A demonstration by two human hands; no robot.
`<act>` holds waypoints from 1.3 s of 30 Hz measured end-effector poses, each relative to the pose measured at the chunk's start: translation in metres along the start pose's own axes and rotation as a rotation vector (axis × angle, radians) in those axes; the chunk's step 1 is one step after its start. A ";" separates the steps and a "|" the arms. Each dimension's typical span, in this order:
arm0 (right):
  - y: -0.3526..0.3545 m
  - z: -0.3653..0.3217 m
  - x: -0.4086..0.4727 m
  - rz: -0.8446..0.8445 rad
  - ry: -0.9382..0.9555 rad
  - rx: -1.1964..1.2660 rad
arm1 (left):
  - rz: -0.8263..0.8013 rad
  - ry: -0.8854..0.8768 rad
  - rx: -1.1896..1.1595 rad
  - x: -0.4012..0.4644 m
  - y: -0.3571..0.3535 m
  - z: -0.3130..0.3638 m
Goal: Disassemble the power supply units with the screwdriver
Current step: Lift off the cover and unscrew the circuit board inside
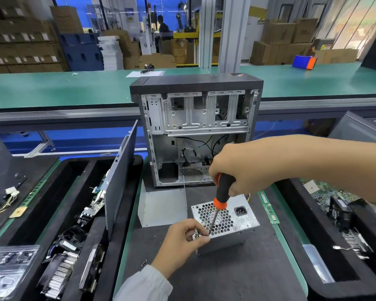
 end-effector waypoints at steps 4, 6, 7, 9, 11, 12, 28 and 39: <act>0.003 0.010 -0.008 -0.007 -0.053 -0.005 | 0.003 0.028 -0.005 0.003 0.001 -0.001; 0.000 0.016 -0.010 -0.018 -0.088 -0.017 | 0.014 0.041 -0.002 0.005 0.002 -0.001; -0.001 0.019 -0.011 -0.023 -0.110 -0.025 | 0.033 0.058 -0.012 0.006 0.002 -0.002; -0.005 0.023 -0.013 -0.035 -0.155 -0.048 | 0.106 0.161 -0.145 0.008 0.000 -0.007; -0.009 0.027 -0.015 -0.053 -0.188 -0.065 | 0.193 0.341 -0.445 0.010 -0.002 -0.016; -0.011 0.029 -0.015 -0.061 -0.196 -0.065 | 0.217 0.423 -0.594 0.011 -0.004 -0.021; -0.024 0.035 -0.022 -0.077 -0.193 0.038 | -0.059 0.512 -0.377 0.012 -0.019 -0.020; -0.029 0.037 -0.020 -0.068 -0.204 0.076 | 0.001 0.589 -0.649 0.012 -0.025 -0.013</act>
Point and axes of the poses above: each hand's wrist, its own x-axis towards the middle knuckle, its own y-axis out of the back of the hand, z = x × y, the point moved 2 cm from there along x, towards the middle knuckle, and after that the axes turned 2 degrees about x, right-handed, at the moved point
